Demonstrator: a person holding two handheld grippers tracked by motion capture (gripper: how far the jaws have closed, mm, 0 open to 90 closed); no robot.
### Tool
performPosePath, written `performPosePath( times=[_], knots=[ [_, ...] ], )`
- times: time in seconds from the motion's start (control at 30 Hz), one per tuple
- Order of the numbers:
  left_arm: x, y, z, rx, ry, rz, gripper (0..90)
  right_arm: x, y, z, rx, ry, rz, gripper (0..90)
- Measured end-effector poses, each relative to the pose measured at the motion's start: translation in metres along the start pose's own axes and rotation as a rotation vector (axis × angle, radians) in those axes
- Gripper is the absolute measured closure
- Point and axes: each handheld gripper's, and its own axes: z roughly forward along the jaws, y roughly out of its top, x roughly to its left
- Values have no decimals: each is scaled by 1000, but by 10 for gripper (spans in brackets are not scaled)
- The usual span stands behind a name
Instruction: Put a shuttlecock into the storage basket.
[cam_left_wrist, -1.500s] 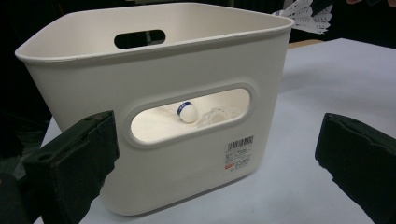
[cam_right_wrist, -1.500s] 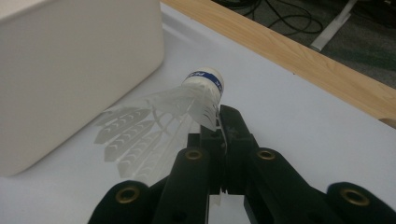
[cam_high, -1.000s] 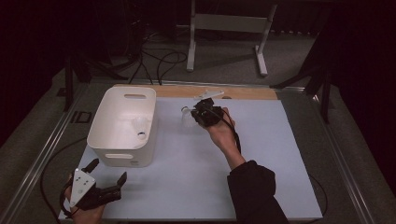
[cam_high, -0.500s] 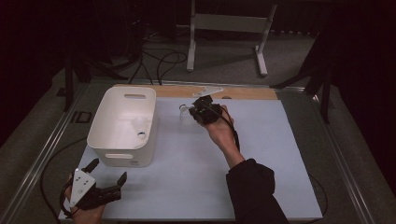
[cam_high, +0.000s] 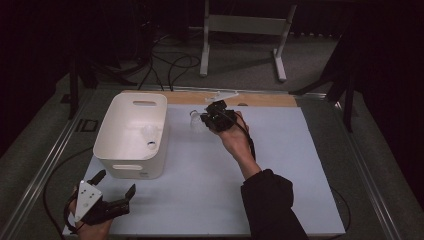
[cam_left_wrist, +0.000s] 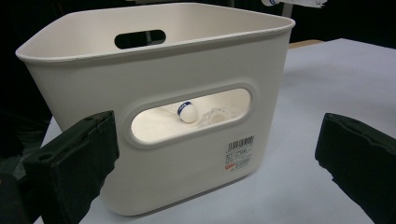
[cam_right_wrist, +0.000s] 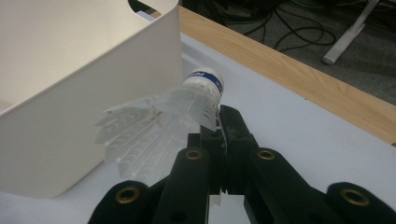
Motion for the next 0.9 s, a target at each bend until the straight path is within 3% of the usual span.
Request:
performPosePath(
  times=[0.9],
  knots=[
    [0, 0, 0, -4, -1, -4, 2, 7, 18, -6, -24, 6, -29, 892]
  ],
)
